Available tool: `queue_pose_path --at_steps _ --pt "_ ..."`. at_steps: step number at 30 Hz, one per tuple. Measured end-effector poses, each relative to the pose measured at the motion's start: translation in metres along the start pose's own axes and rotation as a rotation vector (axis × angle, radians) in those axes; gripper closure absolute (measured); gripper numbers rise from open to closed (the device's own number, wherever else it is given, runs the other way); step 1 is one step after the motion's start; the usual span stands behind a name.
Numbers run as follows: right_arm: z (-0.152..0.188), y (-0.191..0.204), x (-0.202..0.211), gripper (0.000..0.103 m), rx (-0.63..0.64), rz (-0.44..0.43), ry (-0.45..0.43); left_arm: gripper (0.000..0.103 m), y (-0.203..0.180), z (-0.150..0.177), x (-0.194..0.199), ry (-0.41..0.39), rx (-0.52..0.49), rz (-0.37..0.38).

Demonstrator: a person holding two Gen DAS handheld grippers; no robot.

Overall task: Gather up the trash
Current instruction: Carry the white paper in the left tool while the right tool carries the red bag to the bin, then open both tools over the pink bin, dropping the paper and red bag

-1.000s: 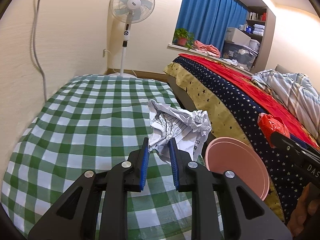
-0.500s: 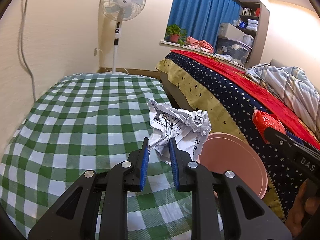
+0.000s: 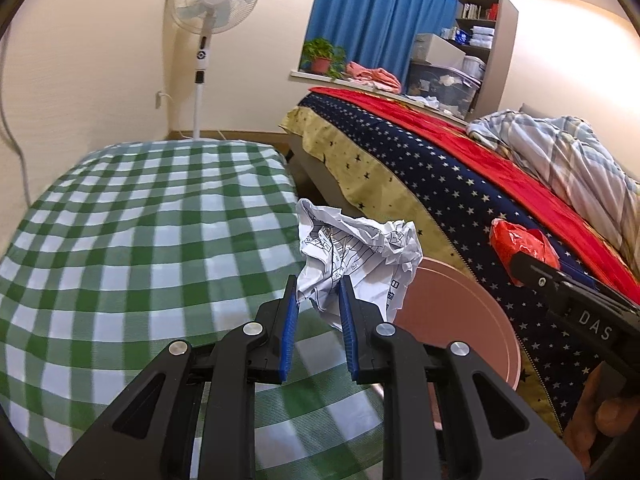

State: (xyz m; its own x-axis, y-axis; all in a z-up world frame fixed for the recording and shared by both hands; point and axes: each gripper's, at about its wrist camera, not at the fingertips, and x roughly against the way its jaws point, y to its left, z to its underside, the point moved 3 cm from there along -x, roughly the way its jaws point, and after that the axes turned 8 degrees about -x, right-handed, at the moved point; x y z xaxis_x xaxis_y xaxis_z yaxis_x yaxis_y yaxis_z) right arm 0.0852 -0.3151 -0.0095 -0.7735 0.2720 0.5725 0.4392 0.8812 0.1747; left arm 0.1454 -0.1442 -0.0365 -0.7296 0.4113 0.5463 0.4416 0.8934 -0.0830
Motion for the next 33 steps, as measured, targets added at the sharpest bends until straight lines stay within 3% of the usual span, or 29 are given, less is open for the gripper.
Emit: queue_pose_path --at_steps 12,22,25,27,33 --pt "0.002 -0.033 -0.018 0.036 -0.051 0.099 0.01 0.083 -0.046 0.008 -0.039 0.035 -0.053 0.079" --pt "0.006 -0.036 -0.027 0.036 -0.057 0.125 0.021 0.083 -0.055 0.01 -0.051 0.052 -0.078 0.123" --pt "0.006 -0.036 -0.028 0.034 -0.055 0.141 0.02 0.079 -0.055 0.009 -0.052 0.05 -0.077 0.135" --pt "0.006 -0.036 -0.028 0.026 -0.056 0.154 0.018 0.068 -0.054 0.008 -0.052 0.048 -0.075 0.143" --pt "0.002 -0.035 -0.021 0.021 -0.053 0.158 0.004 0.067 -0.044 0.004 -0.041 0.036 -0.072 0.118"
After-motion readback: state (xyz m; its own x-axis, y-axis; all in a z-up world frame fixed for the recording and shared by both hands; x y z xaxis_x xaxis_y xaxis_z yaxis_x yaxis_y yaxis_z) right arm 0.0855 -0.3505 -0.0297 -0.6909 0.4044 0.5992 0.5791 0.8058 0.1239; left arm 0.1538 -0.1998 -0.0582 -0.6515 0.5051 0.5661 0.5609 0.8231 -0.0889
